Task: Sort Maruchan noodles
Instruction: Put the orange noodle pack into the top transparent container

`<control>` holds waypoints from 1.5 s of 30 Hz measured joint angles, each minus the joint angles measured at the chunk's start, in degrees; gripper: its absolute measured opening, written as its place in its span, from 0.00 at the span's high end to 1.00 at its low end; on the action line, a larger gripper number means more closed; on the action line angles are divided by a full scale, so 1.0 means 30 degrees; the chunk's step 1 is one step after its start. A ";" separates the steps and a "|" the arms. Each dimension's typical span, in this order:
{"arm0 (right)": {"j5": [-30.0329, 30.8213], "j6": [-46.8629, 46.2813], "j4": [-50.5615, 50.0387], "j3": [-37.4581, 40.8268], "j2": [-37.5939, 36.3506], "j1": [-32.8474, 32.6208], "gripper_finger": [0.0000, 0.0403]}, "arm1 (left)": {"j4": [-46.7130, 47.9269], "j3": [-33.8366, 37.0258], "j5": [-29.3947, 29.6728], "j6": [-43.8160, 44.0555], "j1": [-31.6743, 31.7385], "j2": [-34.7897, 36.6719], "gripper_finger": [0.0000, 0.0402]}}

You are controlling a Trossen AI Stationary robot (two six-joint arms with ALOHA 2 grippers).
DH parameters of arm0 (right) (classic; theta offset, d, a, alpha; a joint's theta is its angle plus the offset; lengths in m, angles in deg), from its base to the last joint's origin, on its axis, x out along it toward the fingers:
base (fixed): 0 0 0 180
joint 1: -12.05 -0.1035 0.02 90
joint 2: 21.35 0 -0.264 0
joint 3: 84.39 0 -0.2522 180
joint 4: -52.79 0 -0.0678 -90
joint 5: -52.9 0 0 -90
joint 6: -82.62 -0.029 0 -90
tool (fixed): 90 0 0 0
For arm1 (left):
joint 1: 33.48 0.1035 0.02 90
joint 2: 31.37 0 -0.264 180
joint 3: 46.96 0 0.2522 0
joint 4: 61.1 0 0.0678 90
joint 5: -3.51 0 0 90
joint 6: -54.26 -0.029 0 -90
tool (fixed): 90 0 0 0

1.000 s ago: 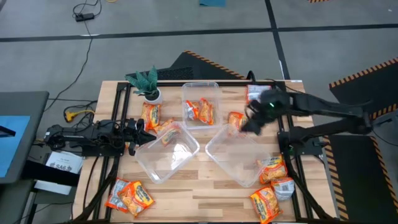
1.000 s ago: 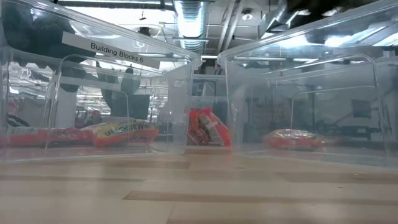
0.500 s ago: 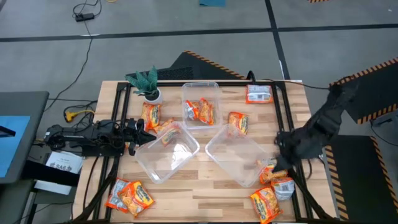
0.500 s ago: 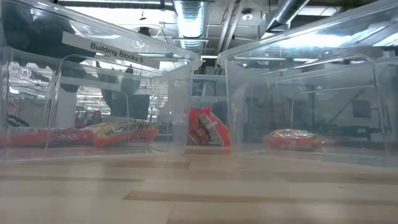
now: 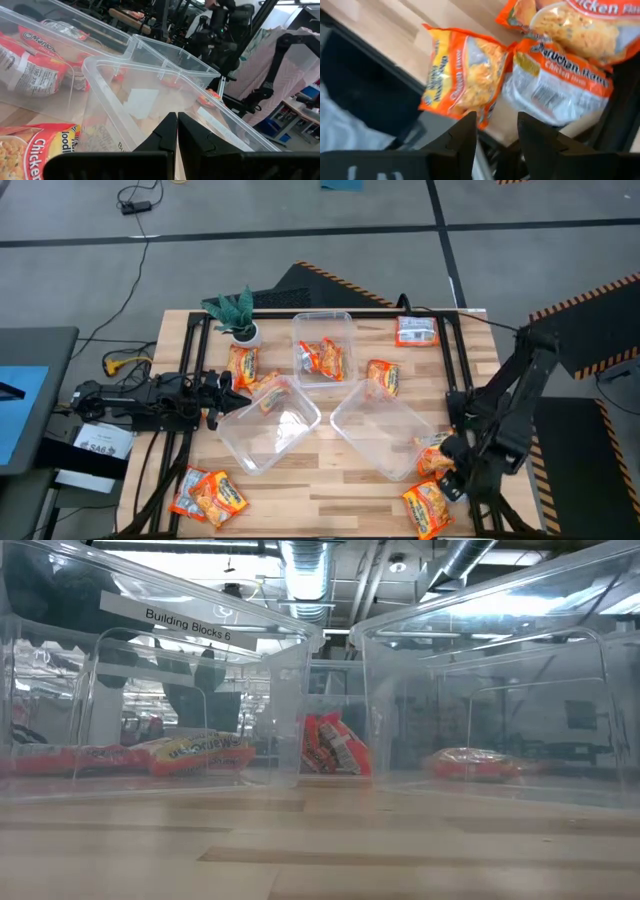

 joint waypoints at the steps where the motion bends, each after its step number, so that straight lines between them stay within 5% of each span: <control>1: -0.0004 0.0436 0.0095 0.0000 0.0466 0.0004 0.59 | -0.0001 0.0006 0.0000 -0.0001 0.0000 0.0000 1.00; 24: -0.2833 0.7667 -0.0629 -0.0007 0.7444 0.0316 0.60 | -0.0007 0.0000 0.0000 0.0000 0.0000 0.0006 1.00; 28: -0.4381 0.8892 -0.0576 -0.0007 0.7851 0.0641 0.70 | 0.0000 0.0003 0.0000 -0.0003 0.0000 0.0002 1.00; 33: -0.5130 0.9815 -0.0504 0.0000 0.6933 0.1403 0.96 | -0.0005 0.0001 0.0000 0.0000 0.0000 0.0000 1.00; 40: -0.5155 1.0169 -0.0148 -0.0664 0.3462 0.2346 0.98 | -0.0006 -0.0001 0.0000 -0.0003 0.0000 0.0003 1.00; 45: -0.4579 1.0021 0.3590 -0.1469 0.0449 0.2704 0.98 | 0.0000 -0.0001 0.0000 -0.0007 0.0000 0.0000 1.00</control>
